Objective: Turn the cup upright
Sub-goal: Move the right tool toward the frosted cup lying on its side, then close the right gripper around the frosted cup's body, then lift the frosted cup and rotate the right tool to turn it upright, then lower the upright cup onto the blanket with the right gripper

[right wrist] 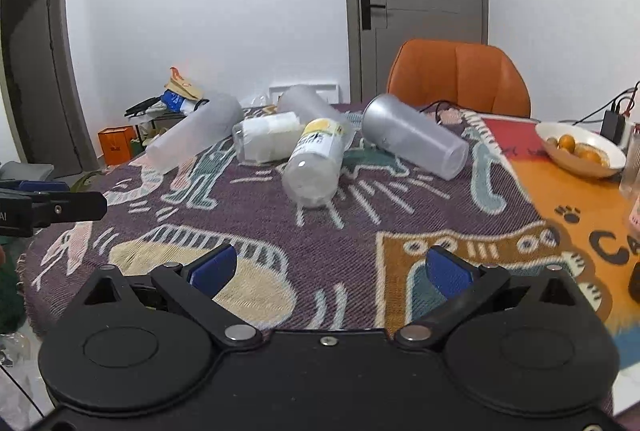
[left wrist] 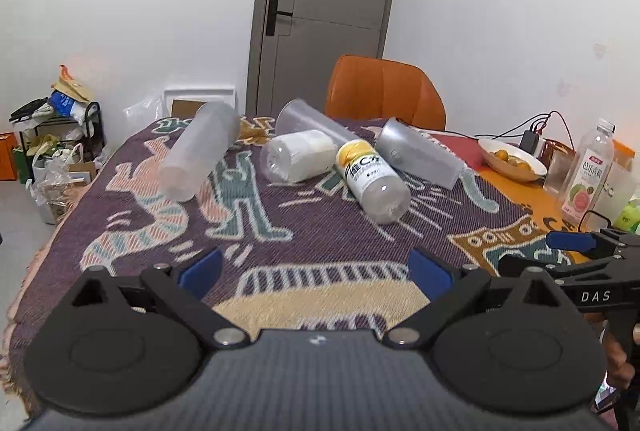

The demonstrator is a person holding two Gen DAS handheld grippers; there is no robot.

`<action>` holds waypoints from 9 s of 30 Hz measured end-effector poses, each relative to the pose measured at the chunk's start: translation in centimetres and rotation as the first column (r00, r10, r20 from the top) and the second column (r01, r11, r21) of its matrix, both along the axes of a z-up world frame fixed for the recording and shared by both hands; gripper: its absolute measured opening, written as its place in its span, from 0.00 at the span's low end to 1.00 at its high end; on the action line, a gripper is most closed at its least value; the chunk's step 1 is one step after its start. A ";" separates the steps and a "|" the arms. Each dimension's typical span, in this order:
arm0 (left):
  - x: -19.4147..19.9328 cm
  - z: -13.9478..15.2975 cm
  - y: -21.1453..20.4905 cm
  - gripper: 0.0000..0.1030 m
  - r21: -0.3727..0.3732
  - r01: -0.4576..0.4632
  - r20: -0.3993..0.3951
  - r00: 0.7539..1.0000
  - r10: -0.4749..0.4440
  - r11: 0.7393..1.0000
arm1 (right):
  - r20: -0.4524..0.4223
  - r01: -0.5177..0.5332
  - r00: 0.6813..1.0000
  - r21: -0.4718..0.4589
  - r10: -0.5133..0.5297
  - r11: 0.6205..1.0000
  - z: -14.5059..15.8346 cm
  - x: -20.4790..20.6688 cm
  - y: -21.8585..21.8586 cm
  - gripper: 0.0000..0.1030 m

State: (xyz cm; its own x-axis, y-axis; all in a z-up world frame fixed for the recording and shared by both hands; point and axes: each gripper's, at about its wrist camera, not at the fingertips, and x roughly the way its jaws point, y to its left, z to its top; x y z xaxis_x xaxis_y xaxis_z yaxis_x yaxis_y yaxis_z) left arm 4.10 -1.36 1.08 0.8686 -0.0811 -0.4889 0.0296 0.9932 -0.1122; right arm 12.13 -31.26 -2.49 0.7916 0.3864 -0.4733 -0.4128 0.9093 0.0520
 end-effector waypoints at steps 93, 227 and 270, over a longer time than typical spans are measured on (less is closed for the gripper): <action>16.7 -2.1 1.6 0.97 -0.229 -0.258 -0.194 0.957 0.216 0.939 | -0.086 -0.288 0.954 -0.544 0.288 0.788 1.8 22.9 4.4 0.63; 7.2 -0.1 2.4 0.73 -0.427 -0.208 -0.091 0.978 0.187 0.880 | -0.054 -0.100 0.993 0.150 0.109 0.984 -2.2 3.0 -1.1 0.85; 3.8 -0.1 -5.6 0.82 0.072 -0.119 0.125 0.986 0.110 0.990 | -0.067 -0.101 0.991 0.158 0.113 0.982 -3.3 1.7 -1.7 0.86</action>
State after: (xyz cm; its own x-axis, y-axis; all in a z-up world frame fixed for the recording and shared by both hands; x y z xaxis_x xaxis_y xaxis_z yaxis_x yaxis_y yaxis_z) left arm 7.92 -6.95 1.00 0.9228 0.0570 -0.3810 -0.0762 0.9965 -0.0355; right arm 13.87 -32.96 -5.76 0.7059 0.5396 -0.4588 -0.4967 0.8389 0.2224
